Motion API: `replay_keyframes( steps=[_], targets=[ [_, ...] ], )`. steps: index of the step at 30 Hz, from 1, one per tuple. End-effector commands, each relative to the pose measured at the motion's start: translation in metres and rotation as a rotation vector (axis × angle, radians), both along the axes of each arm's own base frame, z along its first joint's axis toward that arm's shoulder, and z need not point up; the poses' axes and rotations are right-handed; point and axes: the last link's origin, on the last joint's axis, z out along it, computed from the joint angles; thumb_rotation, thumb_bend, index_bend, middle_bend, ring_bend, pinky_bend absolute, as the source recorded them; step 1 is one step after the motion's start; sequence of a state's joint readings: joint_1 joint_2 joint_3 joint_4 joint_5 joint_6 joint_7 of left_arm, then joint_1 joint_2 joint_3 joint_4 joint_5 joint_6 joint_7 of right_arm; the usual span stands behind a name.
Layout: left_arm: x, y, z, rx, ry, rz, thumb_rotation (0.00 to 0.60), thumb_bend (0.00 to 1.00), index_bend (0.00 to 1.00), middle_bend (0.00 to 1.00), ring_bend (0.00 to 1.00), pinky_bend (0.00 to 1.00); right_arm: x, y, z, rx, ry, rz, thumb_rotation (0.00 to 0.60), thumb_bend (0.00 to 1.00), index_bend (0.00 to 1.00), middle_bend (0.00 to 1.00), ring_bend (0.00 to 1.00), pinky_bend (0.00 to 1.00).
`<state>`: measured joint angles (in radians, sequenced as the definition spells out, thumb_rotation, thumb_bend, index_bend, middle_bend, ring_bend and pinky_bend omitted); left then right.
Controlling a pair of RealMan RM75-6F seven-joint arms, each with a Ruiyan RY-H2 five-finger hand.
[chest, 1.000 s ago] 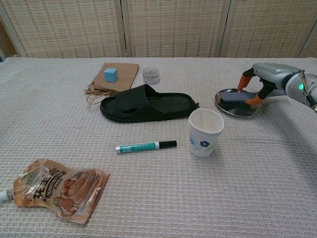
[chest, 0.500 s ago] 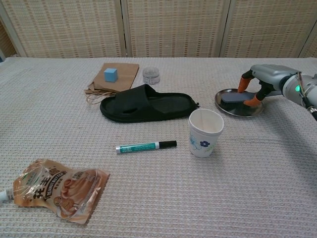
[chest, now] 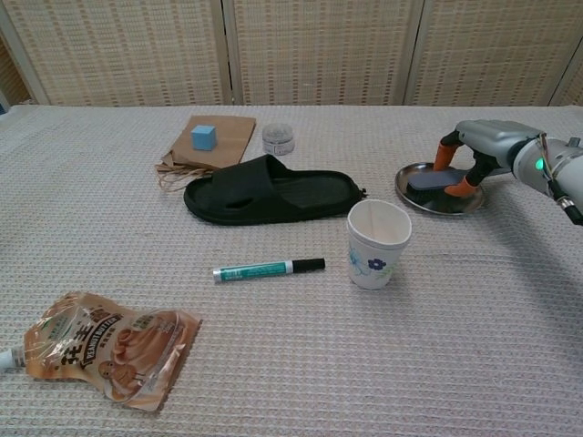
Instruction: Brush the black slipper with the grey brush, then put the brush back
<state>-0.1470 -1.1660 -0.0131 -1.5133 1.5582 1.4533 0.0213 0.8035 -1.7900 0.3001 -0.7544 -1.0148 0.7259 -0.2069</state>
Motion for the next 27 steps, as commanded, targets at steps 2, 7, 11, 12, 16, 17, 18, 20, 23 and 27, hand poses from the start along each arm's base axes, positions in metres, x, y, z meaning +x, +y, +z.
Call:
replay_keyframes(
  steps=[2, 7, 11, 12, 16, 17, 18, 20, 23, 27],
  targets=[
    [-0.0005, 0.0003, 0.0002, 0.000, 0.000, 0.003, 0.600, 0.48, 0.00, 0.00, 0.00, 0.18, 0.0007, -0.0003, -0.0009, -0.004, 0.002, 0.003, 0.600, 0.20, 0.43, 0.31, 0.13, 0.29],
    [-0.0011, 0.0009, 0.0000, -0.001, 0.001, 0.006, 0.600, 0.48, 0.00, 0.00, 0.00, 0.18, 0.0005, 0.0003, -0.0021, -0.018, 0.013, 0.017, 0.600, 0.22, 0.52, 0.37, 0.22, 0.40],
    [-0.0008, 0.0010, -0.0006, -0.005, 0.000, 0.005, 0.600, 0.48, 0.00, 0.00, 0.00, 0.18, -0.0014, 0.0010, -0.0053, -0.013, 0.023, 0.014, 0.600, 0.23, 0.59, 0.42, 0.29, 0.47],
    [-0.0007, 0.0009, -0.0005, -0.005, 0.000, 0.005, 0.600, 0.48, 0.00, 0.00, 0.00, 0.18, -0.0013, 0.0010, -0.0059, -0.013, 0.023, 0.014, 0.600, 0.24, 0.60, 0.43, 0.30, 0.49],
    [-0.0005, 0.0005, -0.0003, -0.004, -0.001, 0.003, 0.600, 0.48, 0.00, 0.00, 0.00, 0.18, 0.0009, 0.0006, -0.0049, -0.027, 0.020, 0.028, 0.600, 0.26, 0.66, 0.47, 0.35, 0.54],
    [-0.0007, 0.0004, -0.0002, -0.003, -0.001, 0.004, 0.600, 0.48, 0.00, 0.00, 0.00, 0.18, 0.0014, 0.0006, -0.0043, -0.033, 0.021, 0.032, 0.600, 0.27, 0.68, 0.48, 0.37, 0.56],
    [-0.0007, 0.0004, -0.0001, -0.003, -0.002, 0.004, 0.600, 0.48, 0.00, 0.00, 0.00, 0.18, 0.0015, 0.0006, -0.0043, -0.035, 0.021, 0.033, 0.600, 0.27, 0.70, 0.50, 0.39, 0.58],
    [-0.0006, 0.0002, 0.0000, -0.003, -0.002, 0.003, 0.600, 0.48, 0.00, 0.00, 0.00, 0.18, 0.0019, 0.0008, -0.0043, -0.037, 0.025, 0.037, 0.600, 0.28, 0.72, 0.51, 0.41, 0.61],
    [-0.0003, -0.0003, 0.0005, -0.002, -0.002, 0.000, 0.600, 0.48, 0.00, 0.00, 0.00, 0.18, 0.0019, 0.0019, -0.0049, -0.038, 0.037, 0.045, 0.600, 0.30, 0.75, 0.54, 0.44, 0.66],
    [-0.0001, -0.0009, 0.0006, -0.004, -0.003, -0.002, 0.600, 0.48, 0.00, 0.00, 0.00, 0.18, 0.0004, 0.0027, -0.0041, -0.035, 0.040, 0.044, 0.600, 0.32, 0.76, 0.55, 0.45, 0.68]
  ],
)
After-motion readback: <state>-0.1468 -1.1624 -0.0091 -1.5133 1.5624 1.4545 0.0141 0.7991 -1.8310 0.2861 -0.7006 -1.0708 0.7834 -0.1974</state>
